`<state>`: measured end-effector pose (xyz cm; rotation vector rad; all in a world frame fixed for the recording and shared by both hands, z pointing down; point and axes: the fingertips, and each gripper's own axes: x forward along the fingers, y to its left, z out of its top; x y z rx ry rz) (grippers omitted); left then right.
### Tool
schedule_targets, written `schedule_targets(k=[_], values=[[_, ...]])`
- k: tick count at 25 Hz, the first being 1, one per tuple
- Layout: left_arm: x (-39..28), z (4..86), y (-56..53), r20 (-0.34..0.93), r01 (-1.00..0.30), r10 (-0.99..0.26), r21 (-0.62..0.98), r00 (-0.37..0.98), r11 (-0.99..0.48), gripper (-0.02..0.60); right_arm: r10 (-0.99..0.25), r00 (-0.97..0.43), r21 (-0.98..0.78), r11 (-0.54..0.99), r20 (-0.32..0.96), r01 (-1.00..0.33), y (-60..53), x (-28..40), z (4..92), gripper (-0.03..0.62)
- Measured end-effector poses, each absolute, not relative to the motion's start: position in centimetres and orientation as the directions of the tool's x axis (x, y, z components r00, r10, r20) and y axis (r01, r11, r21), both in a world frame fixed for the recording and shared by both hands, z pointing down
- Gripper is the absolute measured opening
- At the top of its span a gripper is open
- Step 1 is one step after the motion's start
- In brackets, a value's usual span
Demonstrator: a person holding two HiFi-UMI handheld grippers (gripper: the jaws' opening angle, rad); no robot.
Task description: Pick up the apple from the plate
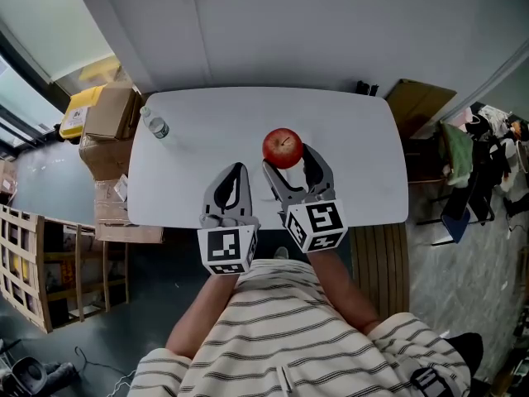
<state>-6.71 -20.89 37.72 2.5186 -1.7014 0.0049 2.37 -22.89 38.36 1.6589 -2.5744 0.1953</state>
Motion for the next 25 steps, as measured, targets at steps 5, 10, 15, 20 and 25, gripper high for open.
schedule_targets(k=[5, 10, 15, 20, 25], values=[[-6.5, 37.6, -20.6, 0.06, -0.924, -0.923, 0.081, 0.379, -0.374, 0.005, -0.906, -0.407, -0.065, 0.401, 0.121, -0.914, -22.6, 2.7, 37.9, 0.364], [-6.4, 37.7, -20.4, 0.061, -0.924, -0.923, 0.082, 0.379, -0.374, 0.005, -0.908, -0.404, -0.065, 0.399, 0.112, -0.915, -22.4, 2.9, 37.7, 0.364], [-6.2, 37.7, -20.2, 0.063, -0.922, -0.922, 0.086, 0.383, -0.377, 0.005, -0.909, -0.403, -0.067, 0.398, 0.109, -0.915, -22.1, 3.0, 37.7, 0.364], [-6.4, 37.8, -19.9, 0.064, -0.922, -0.922, 0.083, 0.383, -0.377, 0.005, -0.909, -0.403, -0.068, 0.397, 0.11, -0.915, -21.7, 3.0, 37.8, 0.364], [-6.5, 37.8, -19.6, 0.068, -0.923, -0.923, 0.087, 0.38, -0.374, 0.005, -0.907, -0.405, -0.07, 0.4, 0.112, -0.914, -21.4, 2.9, 37.9, 0.364]])
